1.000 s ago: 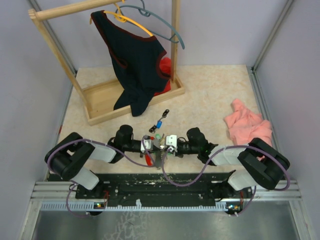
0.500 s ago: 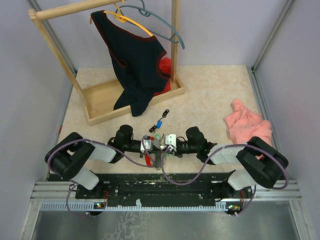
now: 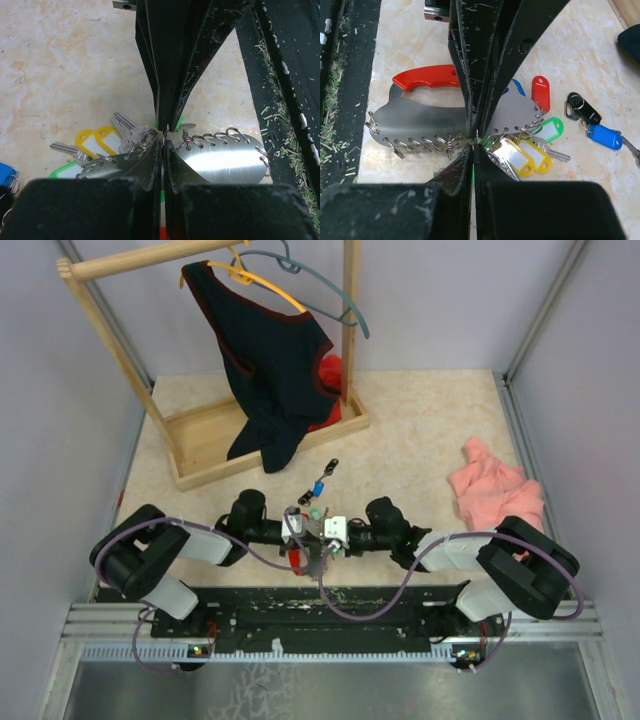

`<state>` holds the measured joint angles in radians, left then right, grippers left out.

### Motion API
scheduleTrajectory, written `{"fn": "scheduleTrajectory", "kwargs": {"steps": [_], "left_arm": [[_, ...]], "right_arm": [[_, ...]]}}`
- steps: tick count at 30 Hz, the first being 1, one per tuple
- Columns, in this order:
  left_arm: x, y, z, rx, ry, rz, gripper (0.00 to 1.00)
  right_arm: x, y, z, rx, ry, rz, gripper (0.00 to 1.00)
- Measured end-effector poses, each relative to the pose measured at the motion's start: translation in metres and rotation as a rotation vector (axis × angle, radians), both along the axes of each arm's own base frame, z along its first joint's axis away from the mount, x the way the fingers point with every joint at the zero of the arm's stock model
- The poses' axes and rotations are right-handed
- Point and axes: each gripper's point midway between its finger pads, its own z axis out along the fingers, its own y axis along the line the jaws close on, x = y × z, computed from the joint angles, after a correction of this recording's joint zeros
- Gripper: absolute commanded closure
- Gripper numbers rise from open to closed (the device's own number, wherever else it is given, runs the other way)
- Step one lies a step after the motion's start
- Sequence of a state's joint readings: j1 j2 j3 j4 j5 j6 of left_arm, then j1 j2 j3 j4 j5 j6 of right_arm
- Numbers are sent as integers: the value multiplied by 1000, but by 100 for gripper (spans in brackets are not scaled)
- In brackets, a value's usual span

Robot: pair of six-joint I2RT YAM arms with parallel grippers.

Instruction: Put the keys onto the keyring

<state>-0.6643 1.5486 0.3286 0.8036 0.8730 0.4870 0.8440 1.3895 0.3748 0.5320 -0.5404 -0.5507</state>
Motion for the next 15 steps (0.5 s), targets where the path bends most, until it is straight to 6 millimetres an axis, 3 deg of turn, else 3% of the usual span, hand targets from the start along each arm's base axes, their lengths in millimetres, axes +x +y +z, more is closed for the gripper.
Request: {"fn": "scheduleTrajectory", "kwargs": {"steps": [15], "left_arm": [[14, 7, 19, -86, 111, 74, 99]], "right_arm": [[10, 2, 5, -40, -164, -14, 100]]}}
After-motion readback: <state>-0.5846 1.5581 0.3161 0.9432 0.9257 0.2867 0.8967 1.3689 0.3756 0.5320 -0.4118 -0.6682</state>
